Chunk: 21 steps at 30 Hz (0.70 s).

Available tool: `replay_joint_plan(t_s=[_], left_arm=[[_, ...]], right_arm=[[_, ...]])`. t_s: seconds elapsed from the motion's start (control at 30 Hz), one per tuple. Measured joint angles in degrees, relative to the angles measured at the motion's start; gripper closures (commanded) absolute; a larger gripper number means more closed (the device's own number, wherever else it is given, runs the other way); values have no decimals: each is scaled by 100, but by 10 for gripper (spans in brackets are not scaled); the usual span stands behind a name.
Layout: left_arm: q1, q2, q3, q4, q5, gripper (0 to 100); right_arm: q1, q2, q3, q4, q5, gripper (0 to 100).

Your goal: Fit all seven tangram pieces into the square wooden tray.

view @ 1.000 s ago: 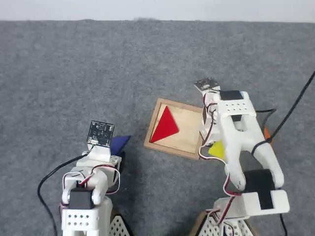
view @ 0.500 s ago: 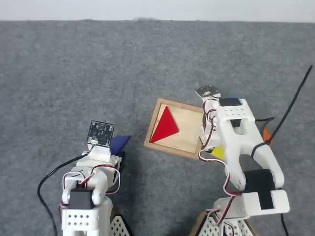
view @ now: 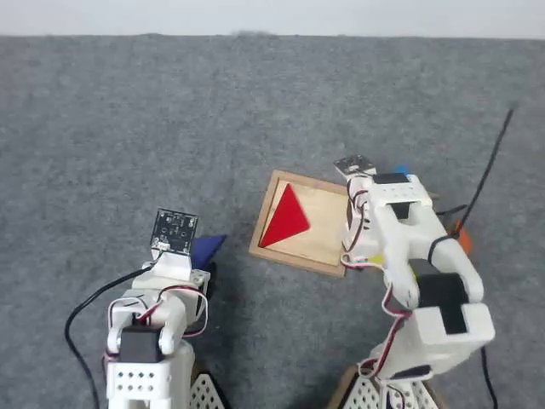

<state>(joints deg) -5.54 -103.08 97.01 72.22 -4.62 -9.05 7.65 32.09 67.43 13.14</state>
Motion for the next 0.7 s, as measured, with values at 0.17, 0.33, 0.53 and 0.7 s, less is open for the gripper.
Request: replay_joint_plan(t_s=[0.17,0.33,0.53,0.7], left_arm=[[0,0,0,0,0,800],[0,0,0,0,0,800],[0,0,0,0,0,800],[0,0,0,0,0,800]], right_arm=[[-44,211,-149,26,0,656],[-44,246,-167,26,0,759],[18,246,-237,26,-79,807],[18,246,-325,88,-132,812]])
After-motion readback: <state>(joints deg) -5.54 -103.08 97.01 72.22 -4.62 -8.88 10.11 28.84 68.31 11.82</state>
